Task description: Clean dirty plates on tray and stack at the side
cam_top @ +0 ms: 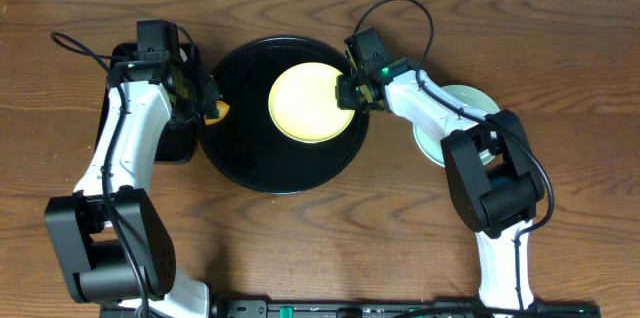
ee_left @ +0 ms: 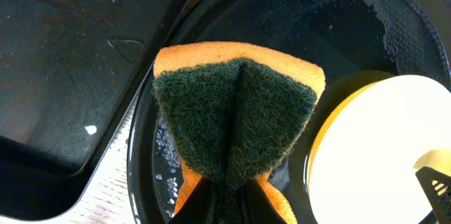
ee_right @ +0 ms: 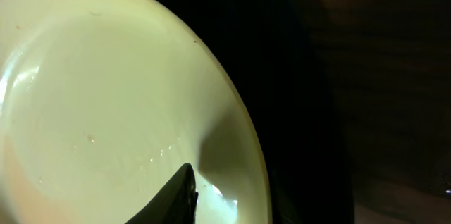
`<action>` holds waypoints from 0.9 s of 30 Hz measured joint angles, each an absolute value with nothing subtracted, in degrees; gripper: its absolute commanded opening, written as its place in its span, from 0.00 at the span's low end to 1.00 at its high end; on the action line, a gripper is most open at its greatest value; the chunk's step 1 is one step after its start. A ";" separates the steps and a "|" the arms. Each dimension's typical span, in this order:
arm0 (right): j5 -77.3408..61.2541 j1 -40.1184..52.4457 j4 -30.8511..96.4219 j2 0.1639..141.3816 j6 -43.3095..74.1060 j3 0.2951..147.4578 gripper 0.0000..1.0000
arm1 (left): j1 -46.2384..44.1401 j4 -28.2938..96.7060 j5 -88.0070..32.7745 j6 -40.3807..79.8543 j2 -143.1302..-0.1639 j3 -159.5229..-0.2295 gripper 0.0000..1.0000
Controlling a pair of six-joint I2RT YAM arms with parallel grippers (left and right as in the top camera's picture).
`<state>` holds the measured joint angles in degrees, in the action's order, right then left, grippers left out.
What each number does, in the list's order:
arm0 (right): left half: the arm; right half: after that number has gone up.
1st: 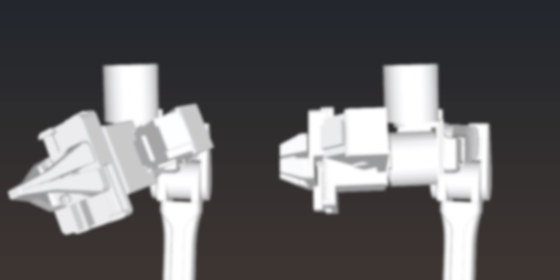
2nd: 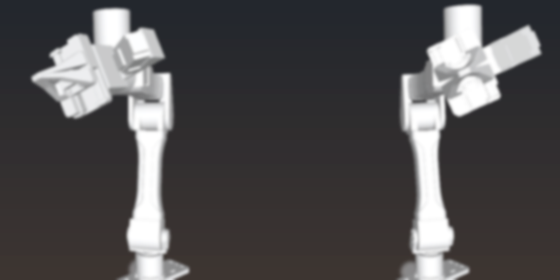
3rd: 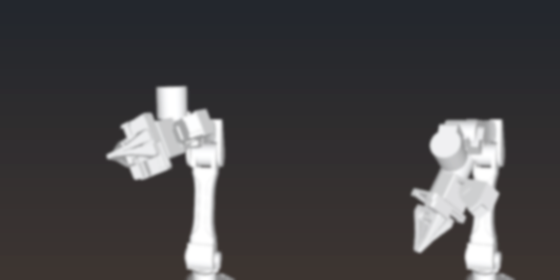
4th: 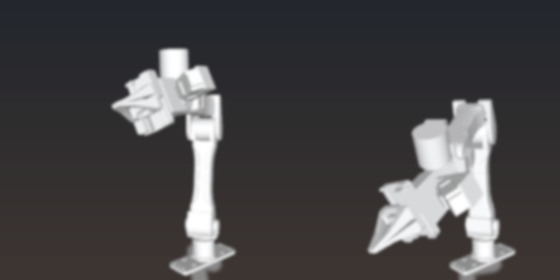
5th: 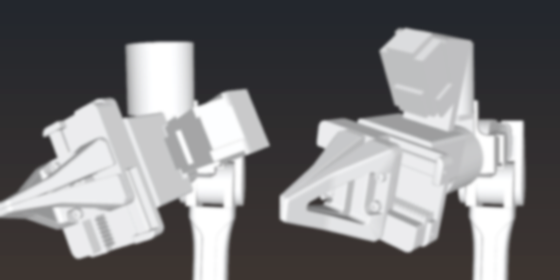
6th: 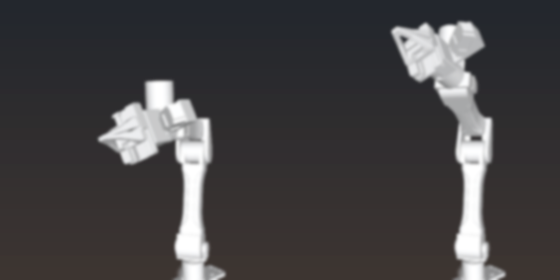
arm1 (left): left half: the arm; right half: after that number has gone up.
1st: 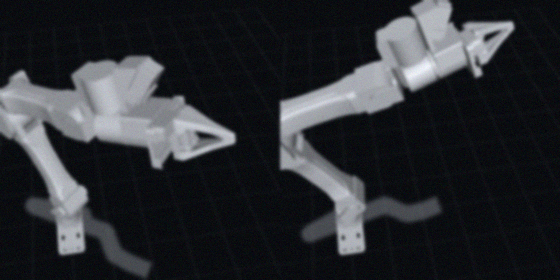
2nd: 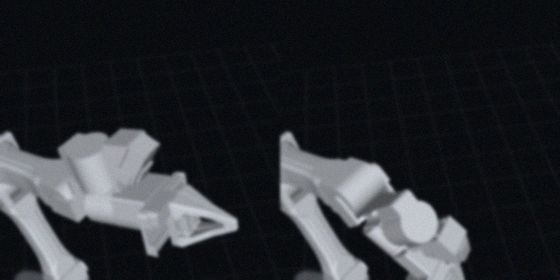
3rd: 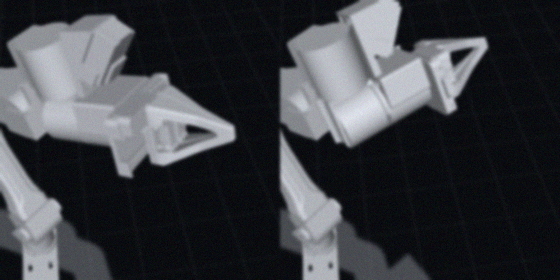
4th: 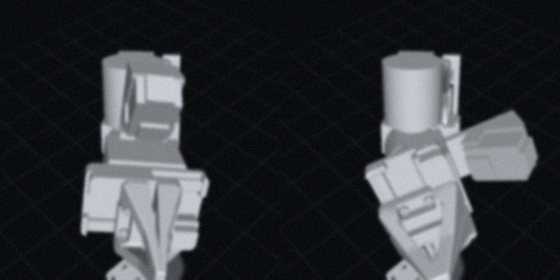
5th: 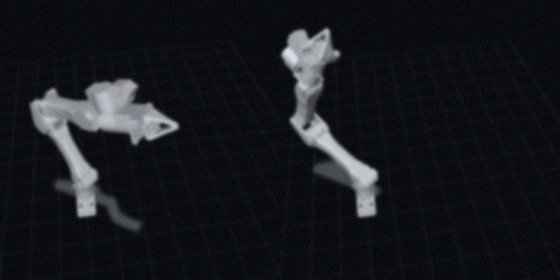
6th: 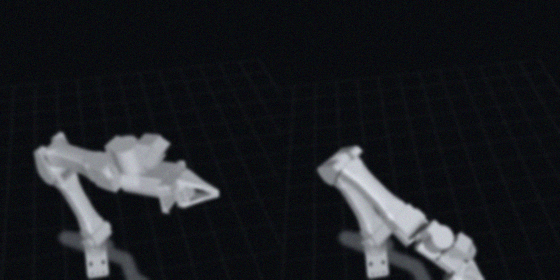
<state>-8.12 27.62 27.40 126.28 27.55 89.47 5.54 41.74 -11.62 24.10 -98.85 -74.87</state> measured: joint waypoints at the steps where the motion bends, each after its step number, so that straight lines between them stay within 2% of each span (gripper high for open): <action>1: -8.21 27.62 27.38 126.41 28.10 89.65 0.24 | 5.54 41.74 -11.62 24.10 -98.85 -74.87 0.08; 6: -8.54 27.59 27.44 127.22 30.98 90.28 0.01 | 5.54 41.74 -11.60 24.10 -98.85 -74.87 0.08; 14: -11.44 27.59 27.18 127.31 30.98 90.30 0.01 | 5.54 41.58 -11.60 24.10 -98.85 -74.87 0.08; 21: -13.52 27.68 27.27 126.39 25.34 89.65 0.01 | 5.54 41.58 -11.62 24.08 -98.87 -74.87 0.08; 27: -11.44 27.99 27.55 120.29 20.43 88.86 0.02 | 5.54 41.58 -11.60 24.08 -98.85 -74.87 0.08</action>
<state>-11.44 27.99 27.55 120.29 20.43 88.86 5.54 41.58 -11.60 24.08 -98.85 -74.87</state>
